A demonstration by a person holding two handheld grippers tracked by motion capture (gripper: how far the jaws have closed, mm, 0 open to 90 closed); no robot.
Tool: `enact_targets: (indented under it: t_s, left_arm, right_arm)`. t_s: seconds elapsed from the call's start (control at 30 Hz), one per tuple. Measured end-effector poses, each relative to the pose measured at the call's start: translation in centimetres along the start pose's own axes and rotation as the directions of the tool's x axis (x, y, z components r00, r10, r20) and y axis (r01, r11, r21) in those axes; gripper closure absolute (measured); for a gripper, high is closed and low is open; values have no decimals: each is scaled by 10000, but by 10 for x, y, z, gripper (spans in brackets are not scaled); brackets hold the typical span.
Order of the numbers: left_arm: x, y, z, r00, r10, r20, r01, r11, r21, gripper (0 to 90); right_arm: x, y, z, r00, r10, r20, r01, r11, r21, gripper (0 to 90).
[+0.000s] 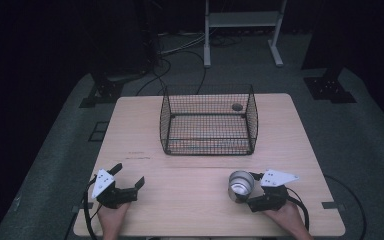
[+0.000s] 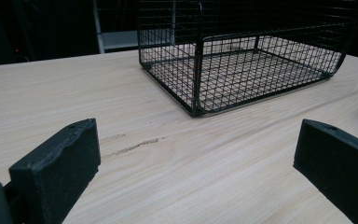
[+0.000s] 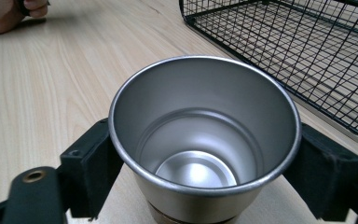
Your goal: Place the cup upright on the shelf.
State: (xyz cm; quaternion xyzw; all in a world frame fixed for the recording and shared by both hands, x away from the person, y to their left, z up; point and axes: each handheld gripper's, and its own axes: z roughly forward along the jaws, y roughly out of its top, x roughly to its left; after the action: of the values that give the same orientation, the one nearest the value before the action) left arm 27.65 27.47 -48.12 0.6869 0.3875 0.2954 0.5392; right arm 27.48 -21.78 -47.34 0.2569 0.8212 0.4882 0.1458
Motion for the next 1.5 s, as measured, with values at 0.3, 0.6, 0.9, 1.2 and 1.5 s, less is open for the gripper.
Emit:
enact_targets:
  t_s: [0.3,0.6,0.9,1.2,1.5]
  left_arm:
    - [0,0,0,10000,-7,-25,7,10000,-29,0]
    - [0,0,0,10000,-62,-56,61,10000,-76,0]
    - [0,0,-1,10000,-50,-71,50,9999,-93,0]
    - [0,0,-2,9998,-138,-117,135,9996,-241,0]
    - [5,-2,-6,9989,-434,-198,422,9974,-579,0]
  right_arm:
    - [-1,3,-5,9997,262,10,-262,9997,-30,176]
    - [-11,38,-27,9984,538,-165,-548,9961,-693,176]
    - [-31,88,-30,9978,548,-378,-572,9964,-630,176]
    - [-44,122,-29,9988,304,-382,-331,9968,-729,176]
    - [-69,160,-26,9989,413,-229,-430,9960,-779,176]
